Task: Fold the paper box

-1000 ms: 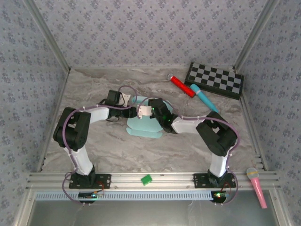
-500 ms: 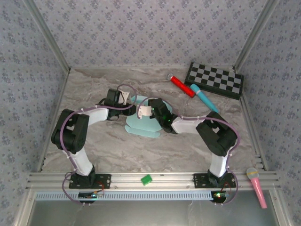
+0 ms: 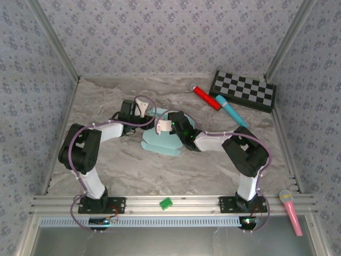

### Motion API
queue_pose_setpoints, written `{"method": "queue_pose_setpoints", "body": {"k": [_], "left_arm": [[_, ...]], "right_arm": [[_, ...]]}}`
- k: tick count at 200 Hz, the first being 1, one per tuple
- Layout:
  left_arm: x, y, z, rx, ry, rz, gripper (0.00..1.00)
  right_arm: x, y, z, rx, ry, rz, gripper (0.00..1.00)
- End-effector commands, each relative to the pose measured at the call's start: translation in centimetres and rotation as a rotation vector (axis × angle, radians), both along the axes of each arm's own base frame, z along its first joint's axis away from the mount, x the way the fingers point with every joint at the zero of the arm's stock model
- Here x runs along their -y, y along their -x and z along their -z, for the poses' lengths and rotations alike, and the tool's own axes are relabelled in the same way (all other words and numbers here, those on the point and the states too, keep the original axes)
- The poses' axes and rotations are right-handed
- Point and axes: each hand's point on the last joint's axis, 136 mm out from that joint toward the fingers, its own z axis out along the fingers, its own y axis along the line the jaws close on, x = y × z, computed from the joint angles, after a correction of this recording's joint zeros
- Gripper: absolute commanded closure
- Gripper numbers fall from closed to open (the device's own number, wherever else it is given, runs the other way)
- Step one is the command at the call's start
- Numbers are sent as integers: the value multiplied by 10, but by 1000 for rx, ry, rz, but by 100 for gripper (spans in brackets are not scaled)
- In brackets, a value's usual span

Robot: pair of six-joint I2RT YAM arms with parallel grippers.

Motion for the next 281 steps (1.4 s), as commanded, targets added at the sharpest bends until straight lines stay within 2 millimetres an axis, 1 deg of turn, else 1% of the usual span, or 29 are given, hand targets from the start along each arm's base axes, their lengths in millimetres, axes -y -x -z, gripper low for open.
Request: {"method": "queue_pose_setpoints", "body": {"k": [1, 16, 30, 76, 109, 136, 152, 168, 182, 189, 202, 220, 223, 226, 229, 238, 243, 248, 256, 268, 281], "left_arm": [[14, -15, -21, 114, 35, 59, 56], [14, -16, -16, 97, 33, 54, 58], [15, -18, -16, 100, 44, 46, 59], [16, -24, -14, 136, 3, 9, 60], [13, -28, -8, 137, -36, -32, 61], [14, -27, -5, 142, -37, -39, 69], [18, -26, -4, 151, -43, -27, 70], [20, -24, -2, 157, -58, -19, 75], [22, -23, -3, 163, -65, -10, 79], [23, -23, -3, 164, -72, -7, 83], [22, -22, -4, 172, -92, -8, 85], [22, -20, -7, 198, -131, -6, 89], [22, -19, -8, 205, -138, -6, 91], [22, -19, -8, 208, -148, -6, 93], [22, -18, -9, 212, -156, -6, 94], [21, -17, -10, 221, -181, -8, 95], [19, -17, -12, 226, -192, -13, 96], [18, -16, -11, 228, -202, -17, 99], [15, -16, -12, 228, -215, -32, 100], [11, -16, -15, 231, -224, -45, 100], [7, -15, -17, 234, -234, -62, 100]], "right_arm": [[-7, 15, 20, -87, 34, -50, 100], [-8, 15, 20, -90, 31, -52, 100], [-9, 15, 20, -94, 28, -55, 100], [-11, 16, 22, -102, 29, -60, 100], [-13, 15, 21, -103, 23, -58, 100], [-14, 14, 20, -105, 18, -56, 100], [-14, 14, 21, -109, 16, -55, 100], [-14, 15, 20, -109, 12, -55, 100], [-15, 15, 20, -112, 5, -53, 100], [-15, 15, 19, -112, 1, -52, 100], [-16, 15, 16, -109, -8, -50, 98], [-16, 14, 11, -104, -30, -43, 91], [-16, 14, 11, -104, -34, -41, 89], [-16, 14, 9, -101, -40, -40, 87], [-16, 14, 8, -100, -47, -37, 82], [-17, 14, 3, -93, -66, -30, 72], [-16, 14, 0, -90, -80, -25, 68], [-16, 14, -5, -85, -97, -21, 63], [-16, 14, -11, -83, -128, -11, 56], [-16, 15, -23, -83, -176, 3, 47], [-13, 16, -36, -81, -227, 28, 42]]}}
